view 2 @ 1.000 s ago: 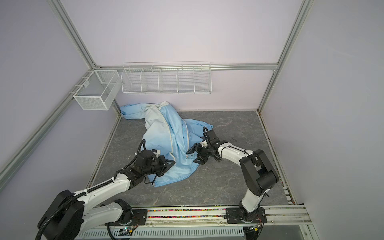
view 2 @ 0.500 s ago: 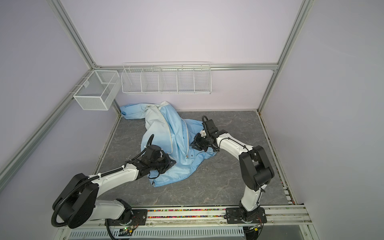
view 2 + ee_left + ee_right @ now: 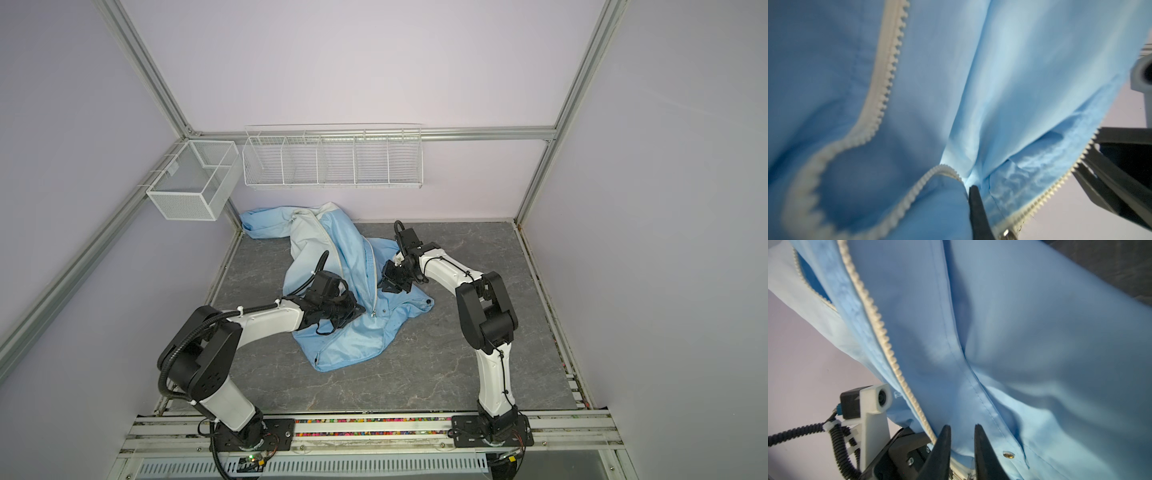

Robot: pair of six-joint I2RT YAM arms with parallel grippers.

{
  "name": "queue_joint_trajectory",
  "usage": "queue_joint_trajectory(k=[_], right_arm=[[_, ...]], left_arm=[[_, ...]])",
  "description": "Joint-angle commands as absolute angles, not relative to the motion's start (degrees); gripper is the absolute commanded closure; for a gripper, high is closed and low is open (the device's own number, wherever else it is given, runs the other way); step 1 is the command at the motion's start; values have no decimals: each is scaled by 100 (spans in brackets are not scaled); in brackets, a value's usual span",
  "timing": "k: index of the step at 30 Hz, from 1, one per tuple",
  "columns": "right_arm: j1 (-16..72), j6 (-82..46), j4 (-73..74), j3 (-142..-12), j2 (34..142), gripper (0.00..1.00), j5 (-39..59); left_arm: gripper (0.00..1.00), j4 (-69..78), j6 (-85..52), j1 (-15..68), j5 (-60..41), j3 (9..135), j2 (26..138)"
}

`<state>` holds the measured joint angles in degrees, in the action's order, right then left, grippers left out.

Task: Zip up the jacket

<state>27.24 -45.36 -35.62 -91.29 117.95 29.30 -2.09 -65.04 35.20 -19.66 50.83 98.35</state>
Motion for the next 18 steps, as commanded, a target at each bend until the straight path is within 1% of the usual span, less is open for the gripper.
queue_joint_trajectory(k=[1,10,18], right_arm=[[2749,-4295,-3840,-9332,11951,74,3217],[3194,-4140,-4093,-9959,12181,74,3473],[3372,-4140,-4289,-9935,12218,75,3504]], left_arm=[[100,-203,-6337,3473,-2151,5417,10190],[100,744,-6628,3378,-2513,5405,10700],[100,2096,-7081,3342,-2887,5068,11007]])
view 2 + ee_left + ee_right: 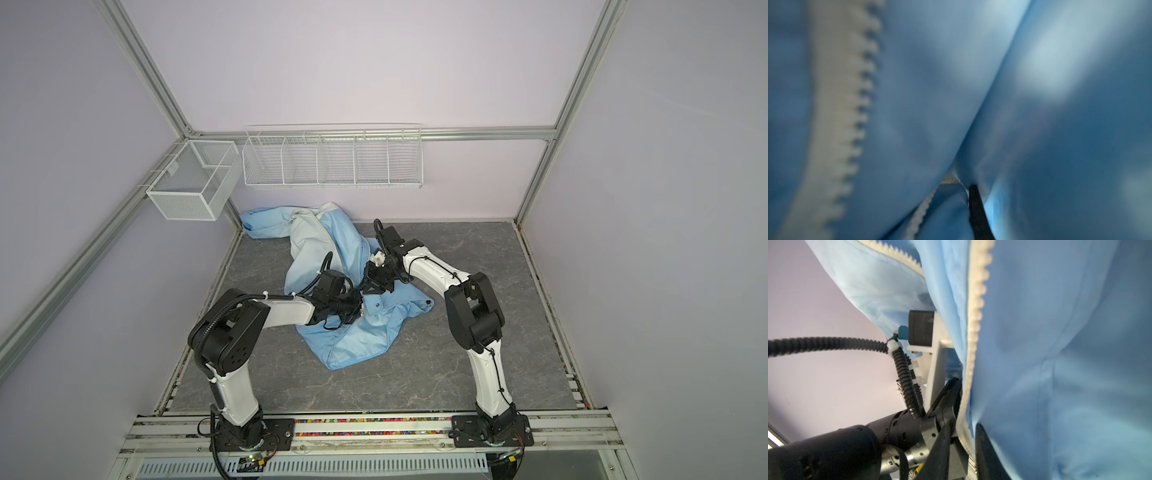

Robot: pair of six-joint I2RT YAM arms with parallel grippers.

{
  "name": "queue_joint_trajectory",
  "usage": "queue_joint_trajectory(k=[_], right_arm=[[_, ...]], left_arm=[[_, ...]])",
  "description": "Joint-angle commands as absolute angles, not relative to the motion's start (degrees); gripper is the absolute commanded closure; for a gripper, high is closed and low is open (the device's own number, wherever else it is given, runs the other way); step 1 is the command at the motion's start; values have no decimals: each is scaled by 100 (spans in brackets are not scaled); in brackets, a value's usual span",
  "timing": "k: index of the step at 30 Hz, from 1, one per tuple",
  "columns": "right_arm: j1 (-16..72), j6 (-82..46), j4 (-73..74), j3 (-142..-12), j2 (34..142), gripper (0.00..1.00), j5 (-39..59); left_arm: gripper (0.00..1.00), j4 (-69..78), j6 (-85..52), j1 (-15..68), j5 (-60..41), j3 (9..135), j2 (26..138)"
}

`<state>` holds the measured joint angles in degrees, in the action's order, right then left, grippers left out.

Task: Zip up the jacket

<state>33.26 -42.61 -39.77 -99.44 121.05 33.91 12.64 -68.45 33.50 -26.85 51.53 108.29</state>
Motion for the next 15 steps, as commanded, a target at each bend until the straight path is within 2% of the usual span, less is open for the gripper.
queue_joint_trajectory(k=[1,6,11,15], right_arm=[[3366,-4140,-4289,-9888,12177,75,3470],[3241,-4277,-4144,-9608,11815,67,3340],[3116,-4488,-3913,-9217,11251,55,3228],[3050,-4602,-3825,-8812,10728,41,3065]], left_arm=[[100,2172,-7101,3345,-2908,5040,11026],[100,2320,-7106,3335,-2977,4901,11022],[100,2445,-7102,3322,-3073,4816,11047],[100,2582,-7110,3324,-3178,4789,11039]])
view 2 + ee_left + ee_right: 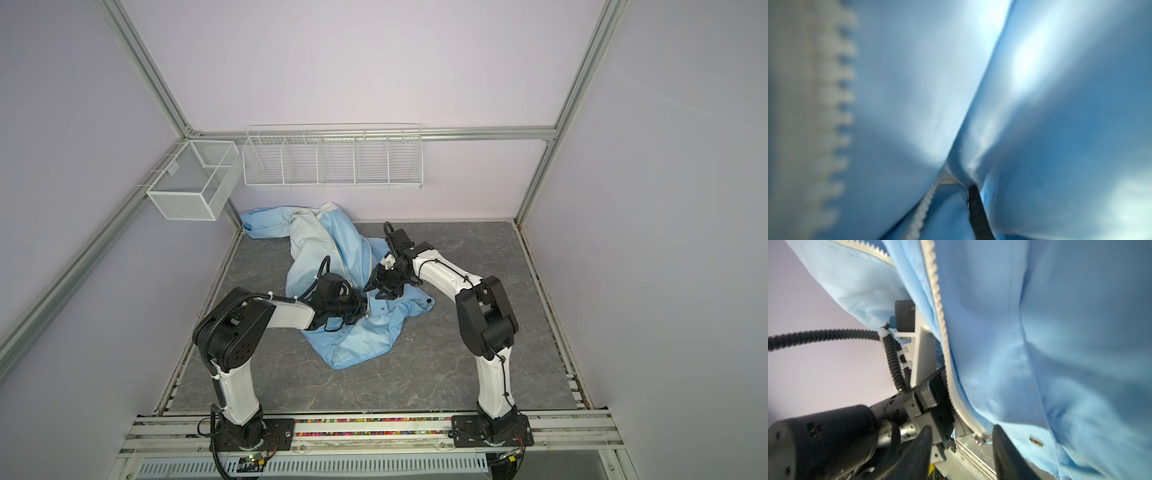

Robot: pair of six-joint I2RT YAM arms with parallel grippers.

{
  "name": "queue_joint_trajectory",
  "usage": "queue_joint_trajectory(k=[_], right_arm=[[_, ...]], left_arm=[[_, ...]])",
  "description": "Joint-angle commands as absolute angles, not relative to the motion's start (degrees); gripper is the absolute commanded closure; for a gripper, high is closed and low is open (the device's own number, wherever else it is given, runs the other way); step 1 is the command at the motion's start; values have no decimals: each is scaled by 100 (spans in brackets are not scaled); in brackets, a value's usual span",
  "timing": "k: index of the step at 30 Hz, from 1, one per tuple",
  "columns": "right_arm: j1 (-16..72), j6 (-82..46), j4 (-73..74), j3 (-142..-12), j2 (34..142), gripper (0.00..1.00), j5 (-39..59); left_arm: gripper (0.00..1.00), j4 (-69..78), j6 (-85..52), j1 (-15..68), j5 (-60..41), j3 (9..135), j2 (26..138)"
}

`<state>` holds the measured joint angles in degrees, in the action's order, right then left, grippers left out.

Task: Zip up the jacket

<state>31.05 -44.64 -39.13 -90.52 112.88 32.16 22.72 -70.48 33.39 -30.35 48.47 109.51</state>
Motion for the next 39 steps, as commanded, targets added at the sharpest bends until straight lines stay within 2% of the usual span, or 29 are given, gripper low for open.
queue_joint_trajectory(k=[1,6,7,9,16,19,20,23,35,39], right_arm=[[3033,-4604,-3812,-8695,10602,39,3023],[2973,-4875,-3495,-7798,9745,30,2939],[2945,-4963,-3382,-7593,9580,26,2953],[2898,-5106,-3241,-7181,9221,10,2883],[2717,-5854,-2317,-5953,8241,12,2845],[2644,-6456,-1542,-5479,8161,3,3035],[2639,-6684,-1187,-5339,8194,13,3114],[2618,-6952,-735,-5186,8341,24,3148],[2416,-7579,70,-5098,9016,23,3056],[2367,-7544,22,-5106,9070,18,2986]], left_arm=[[100,2644,-7110,3329,-3218,4790,11042],[100,3240,-7227,3330,-3605,4867,11082],[100,3431,-7285,3327,-3696,4884,11103],[100,3862,-7482,3331,-3941,4965,11176],[100,4089,-7628,3395,-4254,5118,11245],[100,4115,-7638,3397,-4231,5030,11203],[100,4100,-7638,3395,-4228,5008,11181],[100,4039,-7621,3401,-4223,4962,11163],[100,3805,-7550,3396,-4109,4889,11039],[100,3779,-7549,3401,-4096,4922,11048]])
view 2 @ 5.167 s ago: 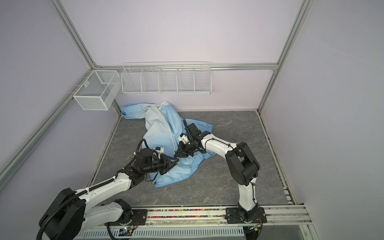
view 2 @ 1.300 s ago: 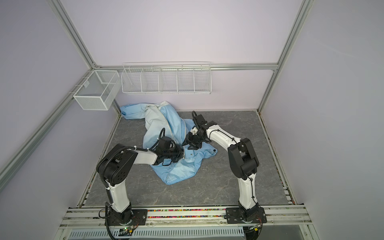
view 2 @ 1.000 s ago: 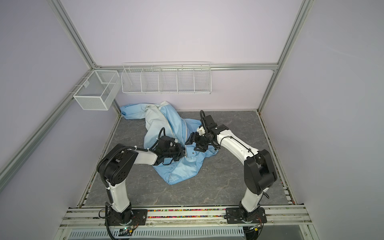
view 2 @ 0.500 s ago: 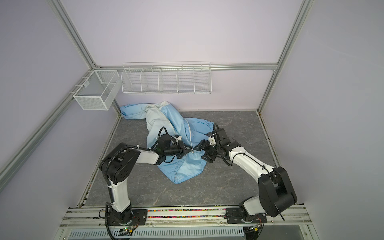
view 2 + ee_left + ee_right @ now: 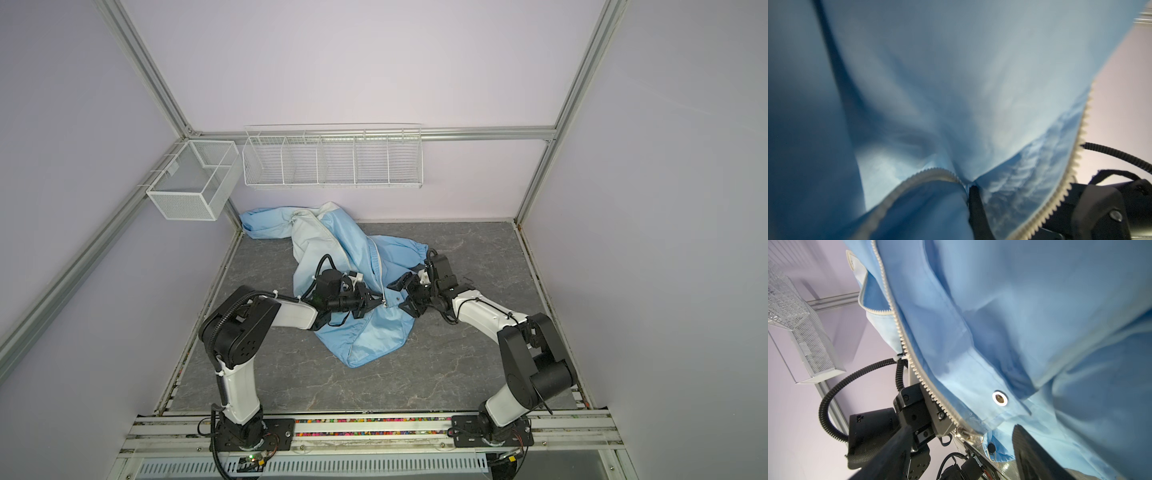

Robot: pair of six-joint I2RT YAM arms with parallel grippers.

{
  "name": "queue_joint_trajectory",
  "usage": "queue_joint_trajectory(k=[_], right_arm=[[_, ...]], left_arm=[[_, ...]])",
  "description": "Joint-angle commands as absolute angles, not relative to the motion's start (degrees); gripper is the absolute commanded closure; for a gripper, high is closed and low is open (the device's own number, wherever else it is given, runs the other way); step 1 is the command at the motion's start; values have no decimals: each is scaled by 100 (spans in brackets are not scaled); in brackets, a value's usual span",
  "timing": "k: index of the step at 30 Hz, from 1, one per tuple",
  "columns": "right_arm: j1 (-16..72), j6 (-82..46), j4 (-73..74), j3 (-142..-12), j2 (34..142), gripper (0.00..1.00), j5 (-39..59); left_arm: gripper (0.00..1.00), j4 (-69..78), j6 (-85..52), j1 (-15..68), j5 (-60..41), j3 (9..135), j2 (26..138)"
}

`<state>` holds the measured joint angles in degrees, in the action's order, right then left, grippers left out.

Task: Zip up the jacket

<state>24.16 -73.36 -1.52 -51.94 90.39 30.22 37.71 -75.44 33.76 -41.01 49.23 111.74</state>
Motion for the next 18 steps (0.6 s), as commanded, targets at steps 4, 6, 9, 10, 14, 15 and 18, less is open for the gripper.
queue_joint_trajectory(k=[4,6,9,10,14,15,18], right_arm=[[2290,-7441,-61,-5106,9130,11,2970],[2263,-7380,-87,-5111,9166,9,2962],[2241,-7308,-22,-5133,9290,8,2961],[2237,-7304,58,-5133,9330,8,2977],[2233,-7263,347,-5199,9536,5,3030],[2236,-7243,350,-5233,9598,5,3049],[2231,-7237,519,-5273,9715,5,3085]], left_arm=[[100,3777,-7559,3394,-4070,4942,11048],[100,3794,-7567,3398,-4069,4962,11057],[100,3816,-7585,3400,-4069,4966,11066],[100,3818,-7586,3396,-4072,4972,11065],[100,3827,-7594,3404,-4069,4983,11070],[100,3823,-7598,3418,-4078,4990,11074],[100,3813,-7603,3428,-4078,5031,11096]])
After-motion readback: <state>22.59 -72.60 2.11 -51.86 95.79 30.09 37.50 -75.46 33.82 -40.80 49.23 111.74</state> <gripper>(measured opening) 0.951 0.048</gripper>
